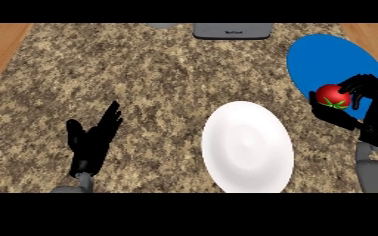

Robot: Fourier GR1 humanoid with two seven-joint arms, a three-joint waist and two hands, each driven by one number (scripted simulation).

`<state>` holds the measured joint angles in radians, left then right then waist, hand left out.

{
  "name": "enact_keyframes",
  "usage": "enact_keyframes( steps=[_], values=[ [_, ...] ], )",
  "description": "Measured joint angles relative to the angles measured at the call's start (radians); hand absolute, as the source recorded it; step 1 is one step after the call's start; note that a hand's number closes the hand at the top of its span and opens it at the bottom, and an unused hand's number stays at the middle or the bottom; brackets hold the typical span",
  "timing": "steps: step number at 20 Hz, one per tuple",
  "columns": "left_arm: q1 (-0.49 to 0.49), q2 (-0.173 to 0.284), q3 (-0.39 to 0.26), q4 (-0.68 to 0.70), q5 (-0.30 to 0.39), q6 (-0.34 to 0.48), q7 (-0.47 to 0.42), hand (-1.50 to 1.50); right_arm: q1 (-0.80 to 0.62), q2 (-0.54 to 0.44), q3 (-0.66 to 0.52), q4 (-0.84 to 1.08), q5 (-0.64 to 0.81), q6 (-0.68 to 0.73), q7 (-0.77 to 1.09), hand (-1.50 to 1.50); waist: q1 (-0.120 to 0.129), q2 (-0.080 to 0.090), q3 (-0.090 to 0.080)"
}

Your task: Pick the tomato from the plate and place it in the plate

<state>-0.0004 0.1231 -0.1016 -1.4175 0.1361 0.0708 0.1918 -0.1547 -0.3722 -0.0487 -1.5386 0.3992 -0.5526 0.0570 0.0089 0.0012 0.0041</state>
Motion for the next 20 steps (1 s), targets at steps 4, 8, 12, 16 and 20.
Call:
enact_keyframes(
  steps=[4, 8, 12, 16, 20],
  values=[
    [0.003, 0.009, 0.001, -0.01, 0.003, -0.018, 0.005, 0.0, -0.135, -0.03, -0.111, 0.256, -0.073, -0.009, -0.149, 1.5, 0.011, 0.004, 0.0],
    [-0.017, 0.007, 0.004, -0.005, 0.0, -0.016, 0.027, 0.0, -0.273, -0.084, -0.206, 0.517, -0.14, 0.027, -0.304, 1.5, 0.018, 0.007, -0.001],
    [-0.019, 0.003, -0.001, -0.008, -0.005, -0.02, 0.028, 0.0, -0.396, -0.129, -0.277, 0.773, -0.171, 0.042, -0.453, 1.5, 0.027, 0.011, 0.0],
    [-0.021, -0.01, -0.009, -0.003, -0.017, -0.015, 0.013, 0.0, -0.489, -0.186, -0.317, 0.974, -0.173, 0.068, -0.517, 1.5, 0.037, 0.014, 0.0],
    [-0.04, -0.007, -0.009, -0.005, -0.012, -0.027, 0.024, 0.0, -0.52, -0.237, -0.265, 1.126, -0.097, 0.11, -0.453, -1.5, 0.059, 0.025, 0.001]
  ],
)
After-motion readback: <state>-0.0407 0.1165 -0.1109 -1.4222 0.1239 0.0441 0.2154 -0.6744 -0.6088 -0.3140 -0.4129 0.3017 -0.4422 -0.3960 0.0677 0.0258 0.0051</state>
